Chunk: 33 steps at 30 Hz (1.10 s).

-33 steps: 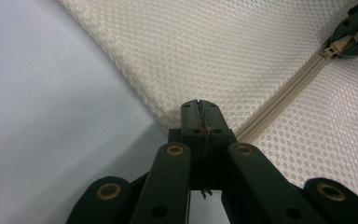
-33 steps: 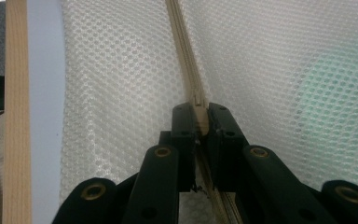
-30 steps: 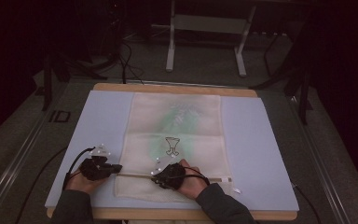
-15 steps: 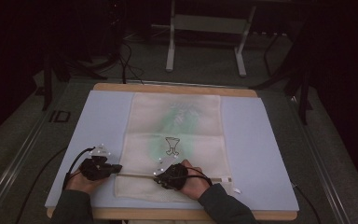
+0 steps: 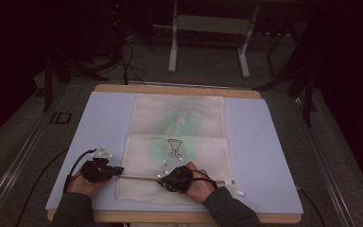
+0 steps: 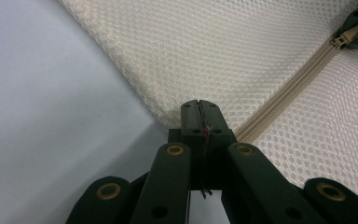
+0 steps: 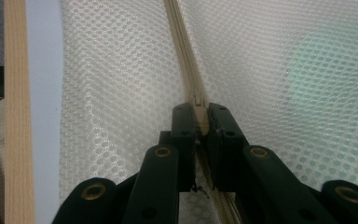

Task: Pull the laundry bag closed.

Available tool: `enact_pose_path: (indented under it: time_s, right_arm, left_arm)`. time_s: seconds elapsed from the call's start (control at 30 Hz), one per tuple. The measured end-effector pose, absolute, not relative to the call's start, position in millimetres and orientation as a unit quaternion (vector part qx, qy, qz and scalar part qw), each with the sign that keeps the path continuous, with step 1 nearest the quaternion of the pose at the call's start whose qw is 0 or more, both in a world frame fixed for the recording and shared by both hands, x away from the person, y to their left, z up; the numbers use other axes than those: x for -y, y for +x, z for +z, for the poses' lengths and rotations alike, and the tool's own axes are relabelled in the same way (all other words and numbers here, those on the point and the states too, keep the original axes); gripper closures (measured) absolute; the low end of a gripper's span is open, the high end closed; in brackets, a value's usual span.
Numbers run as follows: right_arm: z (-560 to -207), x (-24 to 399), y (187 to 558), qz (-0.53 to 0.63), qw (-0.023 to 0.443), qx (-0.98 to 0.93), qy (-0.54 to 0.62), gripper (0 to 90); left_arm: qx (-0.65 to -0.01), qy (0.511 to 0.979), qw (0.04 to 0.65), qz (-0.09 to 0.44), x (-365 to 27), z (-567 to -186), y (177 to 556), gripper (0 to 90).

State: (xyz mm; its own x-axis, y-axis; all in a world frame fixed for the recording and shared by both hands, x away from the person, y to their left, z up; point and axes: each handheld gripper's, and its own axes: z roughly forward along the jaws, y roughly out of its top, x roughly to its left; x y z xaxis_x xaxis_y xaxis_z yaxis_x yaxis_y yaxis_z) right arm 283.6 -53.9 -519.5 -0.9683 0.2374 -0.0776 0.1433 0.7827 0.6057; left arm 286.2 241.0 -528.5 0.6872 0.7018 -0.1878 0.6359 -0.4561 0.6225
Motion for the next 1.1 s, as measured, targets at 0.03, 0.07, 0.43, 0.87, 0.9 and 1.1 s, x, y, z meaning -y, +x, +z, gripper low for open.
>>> enact_pose_path:
  time_s: [0.03,0.07,0.43,0.87,0.9,1.1]
  right_arm:
    - [-519.4,54.6,283.7,0.313,0.074,-0.941,0.101,82.3]
    - [-519.5,55.2,283.8,0.314,0.074,-0.941,0.100,82.3]
    - [-519.1,60.5,283.3,0.313,0.076,-0.941,0.101,82.3]
    - [-518.7,66.8,282.1,0.310,0.078,-0.942,0.102,82.3]
    - [-518.8,67.5,281.8,0.311,0.078,-0.942,0.103,82.3]
    - [-519.0,72.6,281.9,0.310,0.080,-0.941,0.104,82.3]
  left_arm:
    - [-0.393,0.852,0.343,0.048,-241.1,-528.6,286.2,89.7]
    - [-0.393,0.852,0.344,0.048,-241.1,-528.6,286.2,89.8]
    - [-0.393,0.852,0.344,0.048,-241.1,-528.6,286.2,89.7]
    - [-0.393,0.852,0.343,0.048,-241.3,-528.6,286.2,89.7]
    - [-0.393,0.852,0.344,0.047,-241.3,-528.6,286.2,89.7]
    - [-0.393,0.852,0.344,0.047,-241.5,-528.7,286.3,89.8]
